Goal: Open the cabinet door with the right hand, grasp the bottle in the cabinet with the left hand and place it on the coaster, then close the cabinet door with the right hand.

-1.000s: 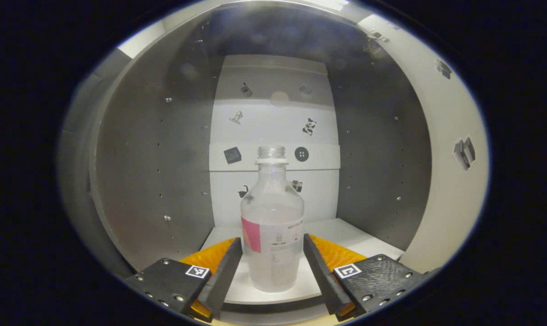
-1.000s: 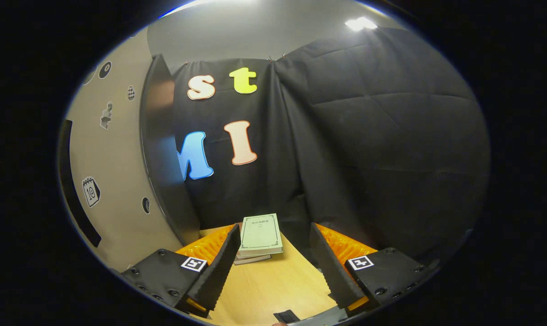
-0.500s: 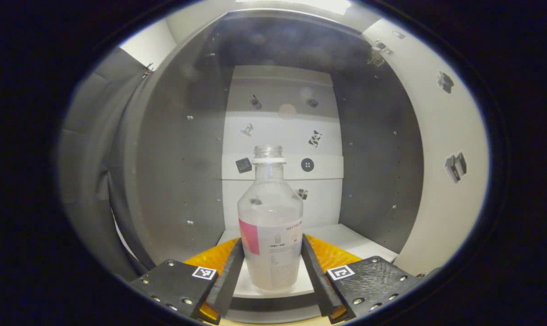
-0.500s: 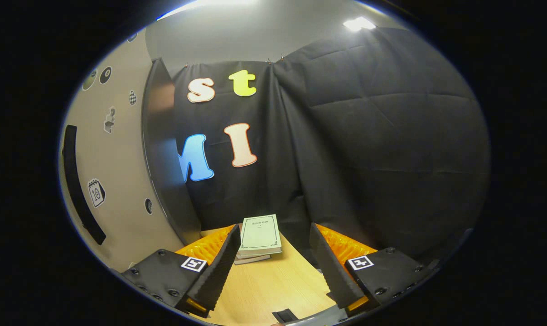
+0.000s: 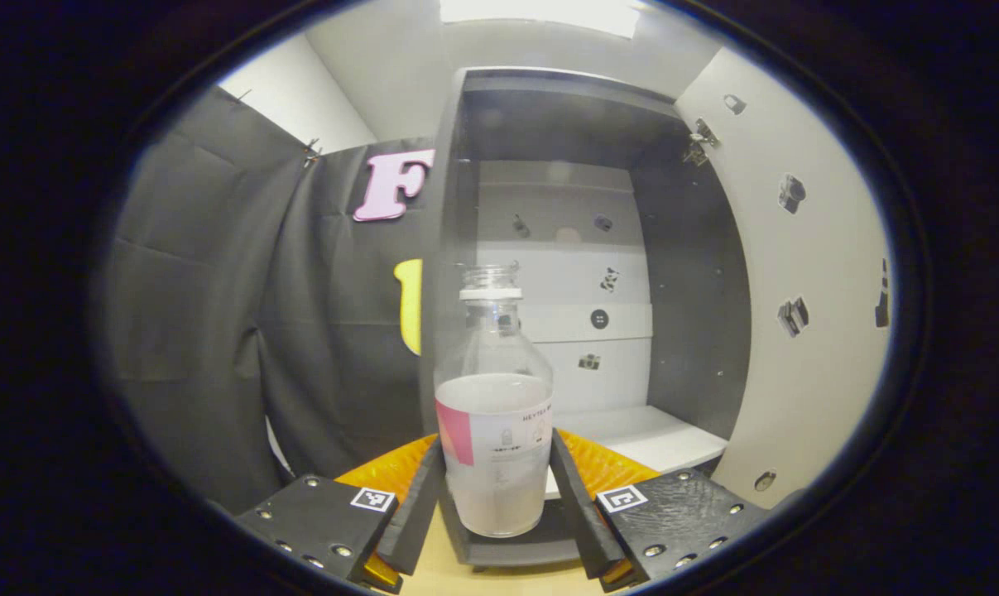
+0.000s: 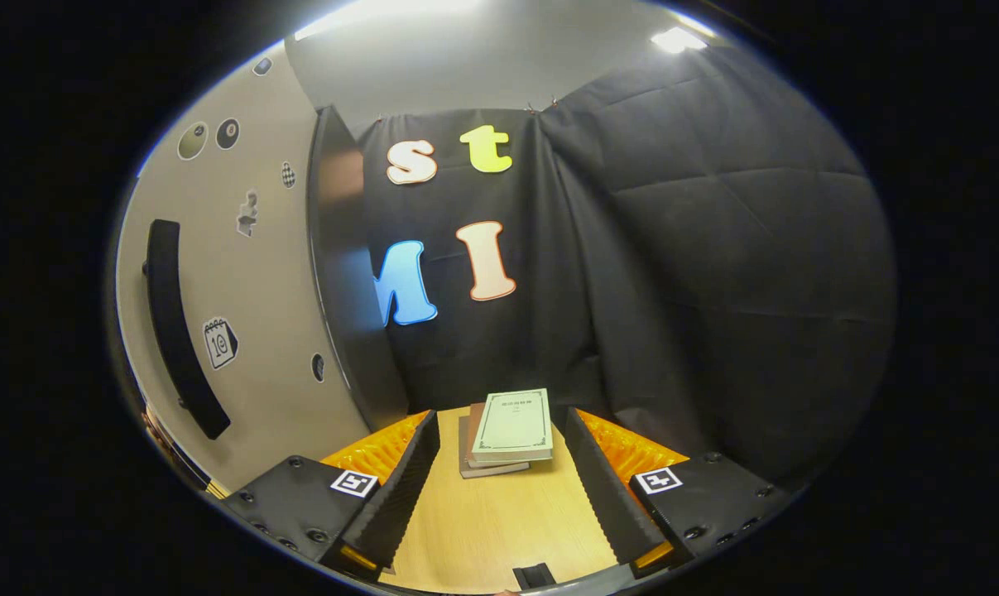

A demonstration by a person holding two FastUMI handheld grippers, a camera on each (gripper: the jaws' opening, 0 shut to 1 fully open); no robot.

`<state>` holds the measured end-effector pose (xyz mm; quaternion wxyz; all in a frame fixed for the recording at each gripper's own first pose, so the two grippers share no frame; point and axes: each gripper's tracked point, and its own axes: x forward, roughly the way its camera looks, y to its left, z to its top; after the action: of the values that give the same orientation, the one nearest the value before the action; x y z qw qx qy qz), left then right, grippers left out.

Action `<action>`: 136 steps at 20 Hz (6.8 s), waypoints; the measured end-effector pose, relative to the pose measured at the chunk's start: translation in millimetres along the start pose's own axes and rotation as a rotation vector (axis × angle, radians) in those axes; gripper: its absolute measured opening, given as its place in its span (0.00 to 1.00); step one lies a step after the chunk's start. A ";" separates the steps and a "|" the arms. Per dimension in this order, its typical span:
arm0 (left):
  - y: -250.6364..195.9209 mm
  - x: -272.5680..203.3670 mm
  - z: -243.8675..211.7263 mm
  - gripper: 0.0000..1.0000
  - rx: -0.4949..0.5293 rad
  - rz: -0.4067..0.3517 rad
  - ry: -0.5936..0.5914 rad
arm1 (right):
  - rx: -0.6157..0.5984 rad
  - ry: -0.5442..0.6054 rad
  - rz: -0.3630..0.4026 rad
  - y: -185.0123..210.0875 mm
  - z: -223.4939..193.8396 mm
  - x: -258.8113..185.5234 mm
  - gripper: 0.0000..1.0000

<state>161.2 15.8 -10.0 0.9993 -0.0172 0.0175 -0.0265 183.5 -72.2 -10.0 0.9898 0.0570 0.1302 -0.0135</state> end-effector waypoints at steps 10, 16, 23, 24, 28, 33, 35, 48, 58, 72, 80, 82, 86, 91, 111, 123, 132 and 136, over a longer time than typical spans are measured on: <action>81.8 -105.2 -35.7 0.71 -0.026 0.163 -0.003 | -0.044 -0.011 0.129 34.4 -1.1 -7.8 0.97; 119.0 -149.0 -95.3 0.72 -0.054 0.224 0.021 | -0.074 0.001 0.148 44.2 -18.1 -10.0 0.97; 124.8 -164.8 -169.6 0.70 -0.094 0.242 0.058 | -0.105 0.027 0.129 41.8 -38.7 -3.8 0.97; 122.8 -165.1 -182.4 0.70 -0.092 0.241 0.070 | -0.108 0.030 0.122 38.2 -39.1 -2.0 0.97; 113.8 -168.0 -228.9 0.71 -0.086 0.240 0.114 | -0.108 0.035 0.103 29.0 -41.6 1.8 0.97; 104.1 -166.5 -273.9 0.70 -0.120 0.245 0.148 | -0.150 0.067 0.090 20.3 -51.5 2.7 0.97; 104.0 -166.7 -291.7 0.70 -0.132 0.254 0.156 | -0.162 0.072 0.079 15.5 -55.5 2.4 0.97; 95.2 -168.5 -364.1 0.73 -0.054 0.275 0.216 | -0.154 0.105 0.074 12.3 -69.4 -2.7 0.91; 93.2 -168.9 -370.4 0.76 -0.001 0.312 0.249 | -0.163 0.090 0.103 24.9 -65.3 -0.9 0.97; 82.0 -179.0 -208.7 0.88 0.092 0.283 0.121 | -0.106 0.048 0.225 47.6 -34.2 -8.3 0.97; 60.0 -216.3 -103.8 0.88 0.110 0.197 0.050 | -0.010 -0.020 0.340 76.9 -1.8 -11.3 0.97; 55.6 -217.8 -91.7 0.88 0.086 0.174 0.026 | 0.016 -0.039 0.345 81.4 9.4 -11.8 0.97; 71.1 -206.1 -80.6 0.88 0.109 0.136 0.016 | 0.020 -0.061 0.377 106.5 27.2 -17.5 0.97; 103.9 -188.4 -75.4 0.88 0.110 0.115 0.008 | -0.075 -0.094 0.306 113.0 37.3 -19.9 0.96; 209.2 -188.1 -75.5 0.88 0.065 0.113 0.002 | -0.106 -0.090 0.519 312.9 11.4 -9.4 0.96; 255.8 -176.7 -82.8 0.89 0.061 0.125 0.012 | -0.144 -0.038 0.438 339.6 -15.4 55.9 0.96; 272.0 -172.6 -100.2 0.88 0.059 0.127 0.043 | -0.167 -0.046 0.361 346.6 -16.3 88.0 0.96; 278.4 -168.9 -102.5 0.89 0.037 0.141 0.052 | -0.145 -0.046 0.356 346.7 -16.4 86.9 0.96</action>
<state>3.5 299.3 -116.4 0.9981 0.0032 0.0439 0.0432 277.6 273.0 -10.4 0.9807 0.0074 0.0962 0.1700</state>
